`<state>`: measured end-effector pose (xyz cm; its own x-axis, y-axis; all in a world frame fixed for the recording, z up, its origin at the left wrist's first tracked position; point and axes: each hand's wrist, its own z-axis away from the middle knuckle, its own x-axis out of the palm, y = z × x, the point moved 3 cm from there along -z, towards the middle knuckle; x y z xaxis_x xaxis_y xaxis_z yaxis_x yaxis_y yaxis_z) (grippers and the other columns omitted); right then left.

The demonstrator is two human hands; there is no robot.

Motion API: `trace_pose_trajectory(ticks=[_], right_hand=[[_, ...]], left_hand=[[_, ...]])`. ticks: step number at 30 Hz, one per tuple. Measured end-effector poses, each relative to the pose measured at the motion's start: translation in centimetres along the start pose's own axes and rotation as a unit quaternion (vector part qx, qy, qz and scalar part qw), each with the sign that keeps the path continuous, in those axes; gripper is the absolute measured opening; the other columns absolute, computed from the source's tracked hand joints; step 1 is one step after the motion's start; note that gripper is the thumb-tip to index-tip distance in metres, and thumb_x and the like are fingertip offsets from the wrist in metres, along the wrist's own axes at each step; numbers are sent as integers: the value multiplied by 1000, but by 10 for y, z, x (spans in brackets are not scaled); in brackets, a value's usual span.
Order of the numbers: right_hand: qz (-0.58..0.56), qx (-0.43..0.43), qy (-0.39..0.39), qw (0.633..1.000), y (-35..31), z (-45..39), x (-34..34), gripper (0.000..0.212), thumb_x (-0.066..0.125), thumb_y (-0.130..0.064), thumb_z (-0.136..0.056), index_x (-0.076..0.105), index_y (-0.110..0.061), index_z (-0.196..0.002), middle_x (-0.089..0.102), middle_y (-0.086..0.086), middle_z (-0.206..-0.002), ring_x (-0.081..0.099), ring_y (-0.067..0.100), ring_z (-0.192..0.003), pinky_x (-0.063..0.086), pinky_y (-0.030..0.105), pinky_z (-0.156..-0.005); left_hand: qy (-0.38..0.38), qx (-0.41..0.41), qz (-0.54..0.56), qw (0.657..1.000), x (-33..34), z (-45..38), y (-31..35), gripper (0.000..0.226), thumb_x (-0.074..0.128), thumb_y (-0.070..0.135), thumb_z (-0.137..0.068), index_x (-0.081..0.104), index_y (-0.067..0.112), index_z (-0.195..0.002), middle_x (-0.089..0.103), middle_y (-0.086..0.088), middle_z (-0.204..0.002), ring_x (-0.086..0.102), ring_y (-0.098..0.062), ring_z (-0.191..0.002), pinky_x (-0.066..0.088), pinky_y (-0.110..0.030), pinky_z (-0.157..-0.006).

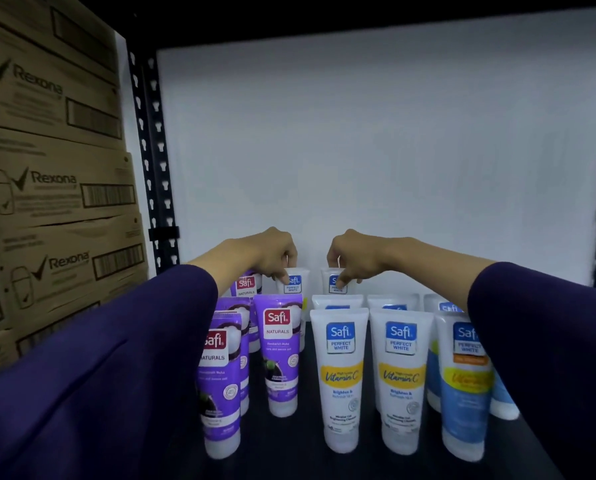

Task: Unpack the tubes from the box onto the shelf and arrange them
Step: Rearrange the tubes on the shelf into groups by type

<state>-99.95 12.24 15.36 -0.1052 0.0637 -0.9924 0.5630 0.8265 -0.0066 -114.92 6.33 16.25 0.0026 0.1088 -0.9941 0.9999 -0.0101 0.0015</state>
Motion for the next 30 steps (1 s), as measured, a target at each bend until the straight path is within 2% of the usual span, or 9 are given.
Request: trace_pose_trajectory(ticks=[4,9,12,15,19,21,23,25,30], right_hand=[[45,2,51,998,1,4,-8,16,76,-19,-79,62,-12,-81,59,5,-85,57,21,-78,46,28,-70],[49,29,154,986,7,26,-53,18,73,-17,-79,66,-2,-88,61,12,-86,45,22,-80,38,27,-69],[29,49,236,970,14,45,-82,14,67,-12,-80,66,-3,-90,64,17,-94,49,26,-83,40,28,-70],[-11,74,314,946,18,69,-107,15,60,-8,-82,64,-3,-96,63,19,-103,56,34,-96,41,28,-74],[-96,87,403,906,12,112,-130,16,55,-7,-88,61,-1,-102,57,11,-95,50,23,-86,36,24,-68],[-143,90,433,885,9,133,-136,16,55,-9,-90,61,-2,-103,55,8,-93,51,22,-86,42,28,-69],[-193,87,444,870,8,154,-138,12,56,-12,-90,60,-5,-99,57,9,-93,57,28,-91,52,39,-80],[-224,89,444,863,9,176,-137,9,56,-13,-90,60,-9,-96,56,9,-92,59,27,-91,53,46,-85],[-227,82,441,864,15,231,-125,12,53,-12,-92,62,-11,-99,59,6,-90,56,22,-84,52,43,-83]], left_hand=[[38,20,1,999,-4,2,12,14,75,10,-79,62,14,-80,59,3,-74,54,-13,-68,45,-26,-67],[139,34,52,988,-43,12,25,12,73,2,-78,66,3,-88,57,1,-75,51,-14,-69,40,-23,-64],[205,40,92,974,-75,26,38,12,70,-1,-79,65,3,-89,60,-7,-84,52,-19,-73,42,-21,-65],[263,48,127,955,-102,44,55,13,66,-1,-81,64,5,-92,59,-9,-88,53,-21,-77,49,-30,-76],[321,51,229,917,-125,73,81,12,59,-1,-86,59,10,-92,55,-11,-89,56,-25,-79,56,-42,-81],[336,55,293,893,-131,87,95,12,54,-1,-89,57,9,-94,53,-9,-85,56,-24,-82,56,-43,-83],[350,58,343,870,-136,101,108,11,52,0,-91,57,9,-96,50,-2,-80,55,-24,-84,56,-41,-82],[355,67,373,855,-137,113,123,10,52,3,-92,58,7,-98,50,0,-79,57,-22,-84,58,-36,-77],[307,99,437,840,-113,133,168,10,50,4,-95,59,6,-100,54,-2,-84,59,-18,-81,58,-29,-72]])
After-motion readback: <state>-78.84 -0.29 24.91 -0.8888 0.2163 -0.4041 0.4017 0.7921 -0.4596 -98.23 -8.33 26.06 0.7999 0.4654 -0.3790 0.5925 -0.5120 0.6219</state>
